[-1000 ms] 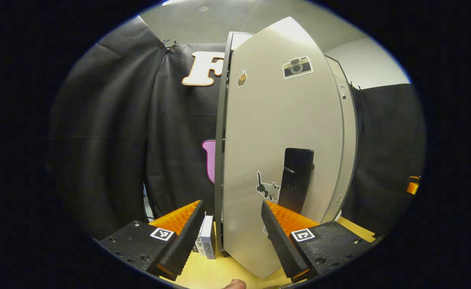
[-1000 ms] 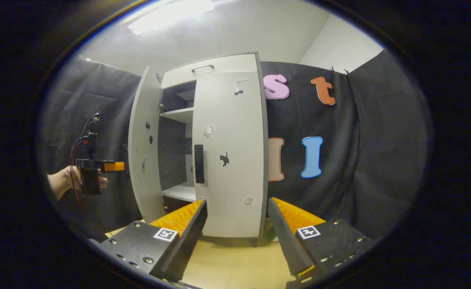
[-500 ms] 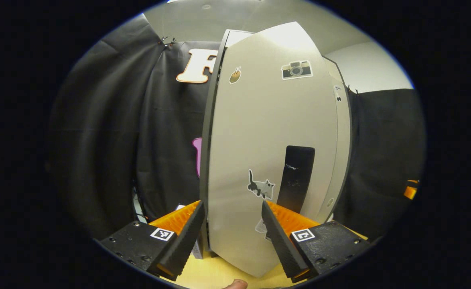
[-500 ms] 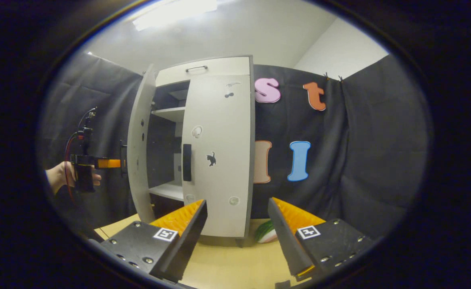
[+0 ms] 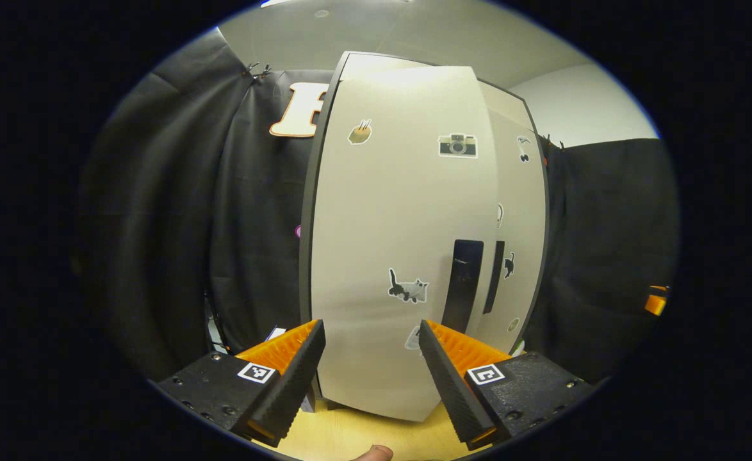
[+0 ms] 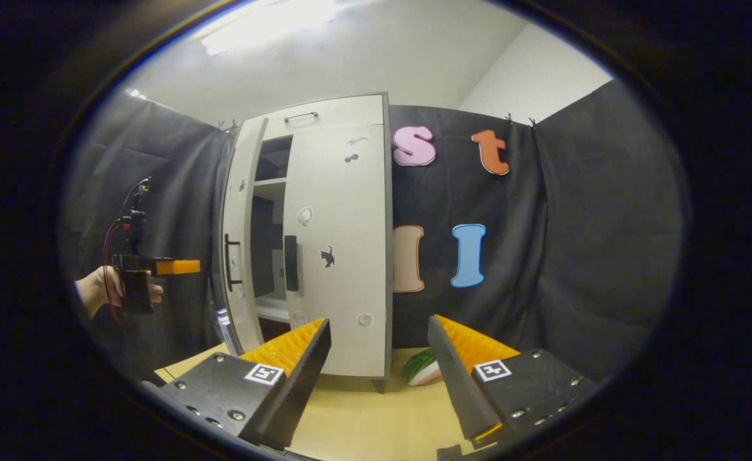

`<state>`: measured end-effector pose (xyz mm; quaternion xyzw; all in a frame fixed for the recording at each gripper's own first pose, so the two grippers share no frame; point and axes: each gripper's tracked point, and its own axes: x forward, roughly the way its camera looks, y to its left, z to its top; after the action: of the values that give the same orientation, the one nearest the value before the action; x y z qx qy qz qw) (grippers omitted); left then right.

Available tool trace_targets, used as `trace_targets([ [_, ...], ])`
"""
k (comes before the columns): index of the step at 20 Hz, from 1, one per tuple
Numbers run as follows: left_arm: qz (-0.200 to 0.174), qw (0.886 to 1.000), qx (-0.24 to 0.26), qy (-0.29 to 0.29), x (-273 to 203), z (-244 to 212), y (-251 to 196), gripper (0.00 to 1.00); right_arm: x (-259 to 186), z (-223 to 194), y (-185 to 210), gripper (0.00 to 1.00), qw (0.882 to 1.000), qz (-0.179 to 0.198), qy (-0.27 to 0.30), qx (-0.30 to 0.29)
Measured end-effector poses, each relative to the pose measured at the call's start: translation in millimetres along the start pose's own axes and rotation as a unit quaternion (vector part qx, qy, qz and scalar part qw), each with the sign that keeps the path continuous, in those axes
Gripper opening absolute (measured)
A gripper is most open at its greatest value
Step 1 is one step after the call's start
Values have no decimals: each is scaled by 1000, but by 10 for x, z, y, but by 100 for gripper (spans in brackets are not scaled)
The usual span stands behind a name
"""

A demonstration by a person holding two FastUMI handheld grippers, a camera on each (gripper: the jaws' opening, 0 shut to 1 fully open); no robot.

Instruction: Grasp the bottle in the cabinet with the left hand and place it on the coaster, then close the right door with the right hand and the left door with the left hand.

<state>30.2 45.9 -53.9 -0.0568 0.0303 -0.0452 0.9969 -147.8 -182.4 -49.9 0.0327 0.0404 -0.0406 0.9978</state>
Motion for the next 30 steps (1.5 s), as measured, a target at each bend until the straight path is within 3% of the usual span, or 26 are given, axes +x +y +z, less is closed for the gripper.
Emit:
trace_targets([
  [6, 14, 1000, 12, 6, -589, -73, -213, 93, -320, 94, 69, 93, 1000, 21, -12, 8],
  [12, 68, 997, 30, -10, -1206, -43, -281, 94, -521, 101, 381, 89, 999, 33, -18, 11],
  [13, 71, 997, 26, -14, -1271, -27, -293, 89, -539, 95, 467, 89, 999, 33, -16, 13],
  [15, 63, 998, 13, -14, -1403, -27, -361, 94, -580, 156, 599, 93, 999, 34, -21, 14],
  [17, 68, 998, 13, -14, -1499, -17, -331, 91, -582, 239, 664, 93, 999, 19, -29, 18],
  [18, 75, 997, 14, -7, -1556, -73, -289, 94, -586, 216, 675, 89, 999, 8, -27, 25],
  [20, 80, 997, 9, 1, -1627, -175, -246, 95, -573, 213, 695, 93, 999, -18, -32, 28],
  [21, 84, 996, 7, 4, -1668, -215, -232, 91, -563, 188, 663, 93, 999, -38, -30, 25],
  [22, 85, 996, 6, 6, -1699, -255, -214, 95, -562, 139, 669, 89, 998, -51, -28, 20],
  [23, 80, 997, 7, 7, -1723, -289, -236, 95, -558, 114, 716, 96, 998, -53, -29, 13],
  [28, 58, 998, 22, 14, -1805, -424, -294, 95, -620, -2, 921, 92, 998, -49, -17, -17],
  [29, 57, 998, 24, 8, -1815, -408, -286, 91, -631, 13, 946, 92, 998, -48, -19, -21],
  [30, 57, 998, 23, -1, -1814, -379, -290, 95, -625, 15, 983, 92, 999, -44, -20, -22],
])
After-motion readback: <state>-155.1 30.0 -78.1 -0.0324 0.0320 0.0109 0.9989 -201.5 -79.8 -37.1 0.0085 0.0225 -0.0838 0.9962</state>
